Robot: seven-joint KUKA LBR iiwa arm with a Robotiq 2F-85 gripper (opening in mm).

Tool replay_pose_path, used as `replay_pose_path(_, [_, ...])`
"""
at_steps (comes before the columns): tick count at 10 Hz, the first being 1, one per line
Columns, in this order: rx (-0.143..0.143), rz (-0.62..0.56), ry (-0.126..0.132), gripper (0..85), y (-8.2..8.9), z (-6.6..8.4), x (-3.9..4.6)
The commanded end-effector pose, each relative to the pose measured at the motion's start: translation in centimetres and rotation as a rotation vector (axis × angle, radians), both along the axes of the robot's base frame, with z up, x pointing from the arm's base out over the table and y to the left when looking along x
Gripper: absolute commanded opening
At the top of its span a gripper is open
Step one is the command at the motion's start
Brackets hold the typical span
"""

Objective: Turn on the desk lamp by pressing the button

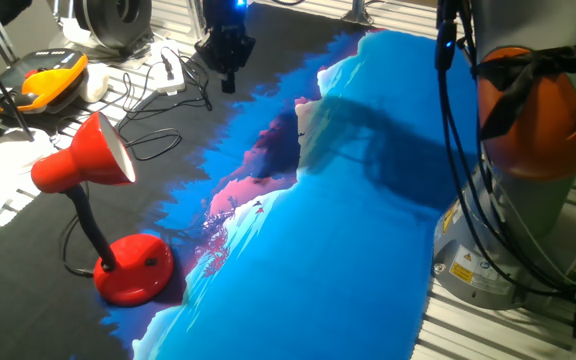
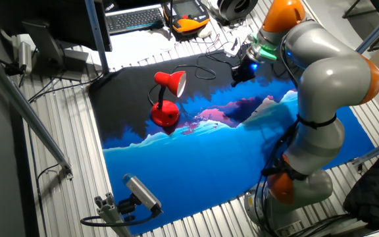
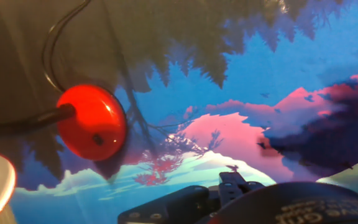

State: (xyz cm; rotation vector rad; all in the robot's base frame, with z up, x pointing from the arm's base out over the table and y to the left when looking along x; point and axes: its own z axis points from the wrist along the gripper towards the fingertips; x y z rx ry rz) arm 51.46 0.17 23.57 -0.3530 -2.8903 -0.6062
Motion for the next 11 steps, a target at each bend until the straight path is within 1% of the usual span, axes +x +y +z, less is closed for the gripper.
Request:
replay_pose_path(1, [0.019, -0.014, 0.007, 0.0, 0.5, -0.1, 0.16])
replay_pose_path(2, [0.034, -0.029, 0.020, 0.0, 1.1, -0.4, 0.37])
replay_pose_path(3, [0.080, -0.064, 0.023, 0.0, 1.9, -0.8, 0.60])
replay_pose_path(4, [0.085, -0.073, 0.012, 0.0, 2.9, -1.3, 0.83])
replay_pose_path(6, [0.087, -0.093, 0.005, 0.0, 5.1, -2.1, 1.22])
replay_pose_path(8, [0.066, -0.111, -0.020, 0.0, 7.8, -3.3, 1.37])
replay_pose_path(9, [0.064, -0.124, -0.034, 0.0, 9.1, -4.1, 1.20])
replay_pose_path(10, [0.039, -0.123, -0.046, 0.0, 10.5, -5.0, 1.06])
replay_pose_path(11, [0.027, -0.117, -0.056, 0.0, 11.5, -5.6, 1.04])
